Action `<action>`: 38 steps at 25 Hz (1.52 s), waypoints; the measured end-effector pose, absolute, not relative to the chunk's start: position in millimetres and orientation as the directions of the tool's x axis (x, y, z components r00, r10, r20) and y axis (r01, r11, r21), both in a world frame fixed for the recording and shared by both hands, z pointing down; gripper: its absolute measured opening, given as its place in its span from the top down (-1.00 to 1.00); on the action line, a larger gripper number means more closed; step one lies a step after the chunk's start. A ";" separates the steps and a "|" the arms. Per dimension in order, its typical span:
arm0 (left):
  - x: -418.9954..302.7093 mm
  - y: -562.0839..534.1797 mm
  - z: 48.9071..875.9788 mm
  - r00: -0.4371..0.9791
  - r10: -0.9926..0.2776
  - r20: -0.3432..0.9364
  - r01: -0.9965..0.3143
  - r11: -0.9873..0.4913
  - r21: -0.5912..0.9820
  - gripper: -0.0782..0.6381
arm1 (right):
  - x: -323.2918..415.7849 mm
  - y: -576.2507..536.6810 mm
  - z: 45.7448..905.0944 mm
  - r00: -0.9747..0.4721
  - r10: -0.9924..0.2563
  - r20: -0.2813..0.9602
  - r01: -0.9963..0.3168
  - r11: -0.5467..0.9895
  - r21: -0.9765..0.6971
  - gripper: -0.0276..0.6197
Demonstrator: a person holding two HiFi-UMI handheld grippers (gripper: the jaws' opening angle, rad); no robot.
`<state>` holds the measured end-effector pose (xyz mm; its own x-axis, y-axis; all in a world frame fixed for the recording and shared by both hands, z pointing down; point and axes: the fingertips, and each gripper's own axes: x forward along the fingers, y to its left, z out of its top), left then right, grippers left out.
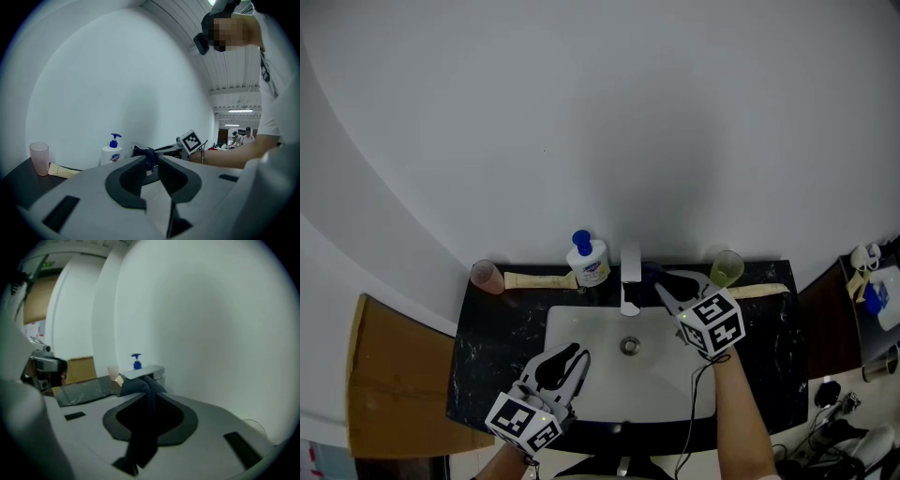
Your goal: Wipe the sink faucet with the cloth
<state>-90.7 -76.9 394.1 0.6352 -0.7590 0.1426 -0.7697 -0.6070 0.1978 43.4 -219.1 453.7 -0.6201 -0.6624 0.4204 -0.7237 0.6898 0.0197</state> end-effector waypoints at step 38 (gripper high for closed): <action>-112.6 -77.8 402.8 0.596 -0.782 0.181 -0.802 -0.569 0.182 0.57 | 7.2 -227.8 548.2 -0.655 -0.536 0.533 -0.650 0.759 -0.036 0.70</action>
